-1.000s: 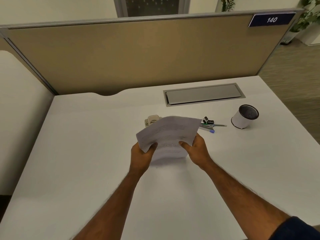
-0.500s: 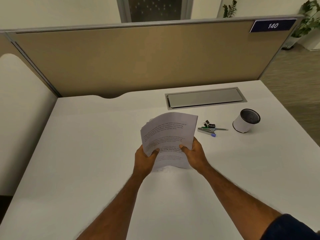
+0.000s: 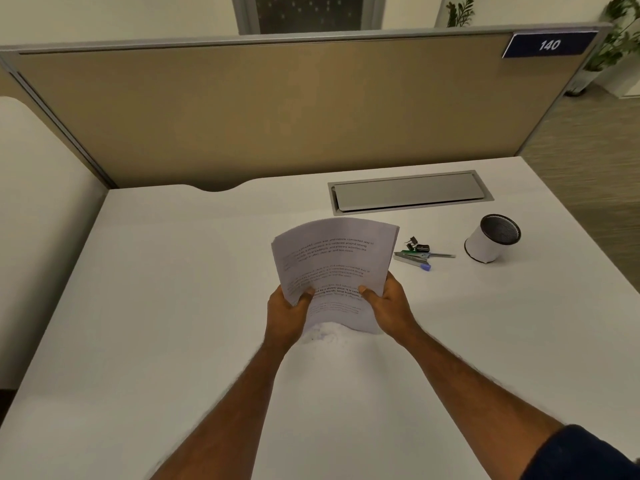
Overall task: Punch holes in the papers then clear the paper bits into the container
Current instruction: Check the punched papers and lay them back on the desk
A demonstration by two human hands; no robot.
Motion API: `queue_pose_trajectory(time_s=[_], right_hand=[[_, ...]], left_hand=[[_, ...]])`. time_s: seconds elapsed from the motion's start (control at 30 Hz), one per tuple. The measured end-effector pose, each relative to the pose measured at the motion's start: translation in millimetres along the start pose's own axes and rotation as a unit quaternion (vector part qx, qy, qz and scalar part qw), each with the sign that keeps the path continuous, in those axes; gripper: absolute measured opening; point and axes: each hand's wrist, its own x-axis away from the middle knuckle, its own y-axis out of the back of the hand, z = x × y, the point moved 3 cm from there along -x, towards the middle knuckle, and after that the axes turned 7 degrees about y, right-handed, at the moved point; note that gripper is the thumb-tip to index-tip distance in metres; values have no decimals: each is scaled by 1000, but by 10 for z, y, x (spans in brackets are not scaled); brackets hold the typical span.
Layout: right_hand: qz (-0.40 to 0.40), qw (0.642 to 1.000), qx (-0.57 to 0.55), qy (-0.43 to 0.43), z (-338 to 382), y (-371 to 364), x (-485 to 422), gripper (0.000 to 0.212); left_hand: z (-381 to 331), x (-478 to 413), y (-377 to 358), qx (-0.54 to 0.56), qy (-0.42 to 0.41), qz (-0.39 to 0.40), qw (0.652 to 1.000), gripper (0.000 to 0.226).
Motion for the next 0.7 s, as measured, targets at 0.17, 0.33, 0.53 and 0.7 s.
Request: queue_pose_trajectory(time_s=[0.17,0.33,0.53,0.7], right_hand=[[-37,998,-11,42,76,256,14,47],[-27,973,-211,-86,58,366,148,54],[52,914,-399,-50,341,57,58,41],[-39,932,-359,-24,345,205,-2,34]], left_hand=[[-210,-38,140,61,-15,-8,998,29],[-534,-4,199,153,-61,-16,986,41],[-512,28,65,219,-36,-4,975,44],[-414,43,139,251,-27,52,966,45]])
